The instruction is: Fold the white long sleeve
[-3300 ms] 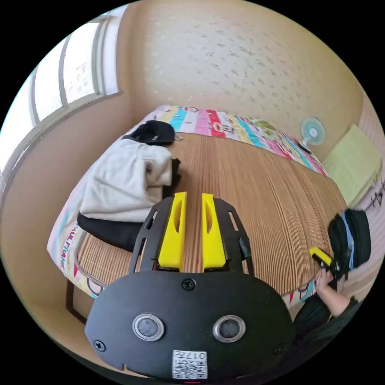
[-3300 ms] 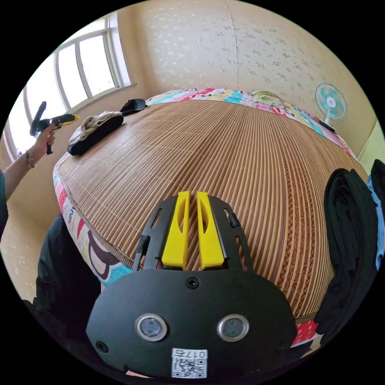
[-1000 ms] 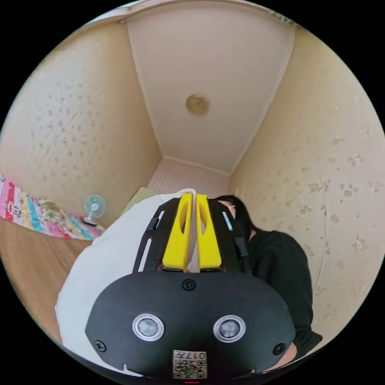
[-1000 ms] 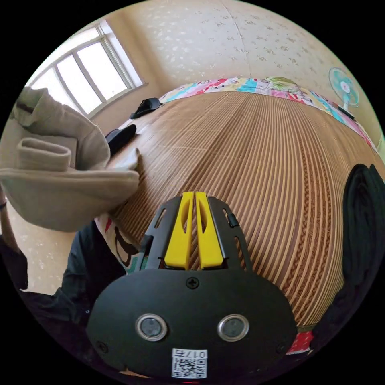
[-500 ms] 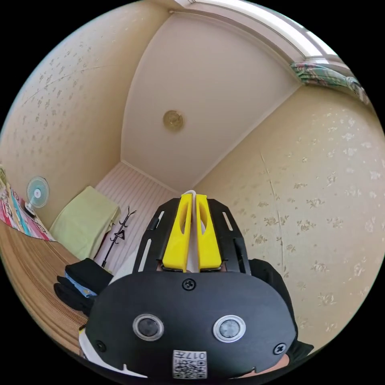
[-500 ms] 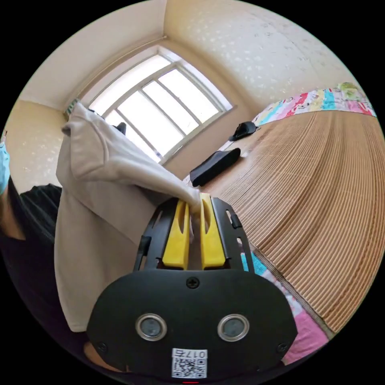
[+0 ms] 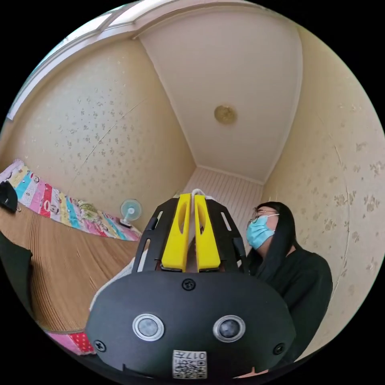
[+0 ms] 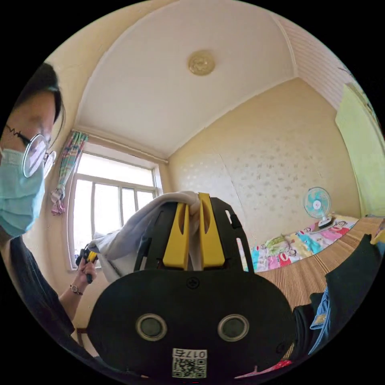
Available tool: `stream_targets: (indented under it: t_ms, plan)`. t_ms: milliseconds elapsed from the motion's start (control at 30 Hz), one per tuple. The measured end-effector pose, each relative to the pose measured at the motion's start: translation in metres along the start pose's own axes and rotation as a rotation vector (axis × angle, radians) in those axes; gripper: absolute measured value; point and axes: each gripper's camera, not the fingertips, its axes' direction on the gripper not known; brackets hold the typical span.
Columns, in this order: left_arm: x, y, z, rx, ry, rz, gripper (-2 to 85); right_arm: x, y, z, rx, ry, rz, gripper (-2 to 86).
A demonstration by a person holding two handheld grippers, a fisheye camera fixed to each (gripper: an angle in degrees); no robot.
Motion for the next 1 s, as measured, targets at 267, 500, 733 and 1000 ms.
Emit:
stream_targets:
  t_ms: [267, 500, 733, 1000]
  plan:
    - [-0.066, -0.066, 0.105, -0.132, -0.158, -0.015, -0.6, -0.002, -0.042, 0.05, -0.005, 0.091, -0.103, 5.4]
    - [-0.35, -0.107, 0.221, -0.516, -0.638, -0.302, 1.7, 0.125, 0.052, 0.339, -0.711, 0.366, -0.201, 7.3]
    - [-0.48, 0.02, 0.228, -0.805, -0.889, -0.389, 7.4, 0.18, 0.255, 0.403, -1.098, 0.284, 0.031, 10.5]
    - [-0.471, 0.205, 0.155, -1.041, -1.038, -0.292, 9.7, 0.128, 0.515, 0.309, -1.395, 0.162, 0.04, 7.9]
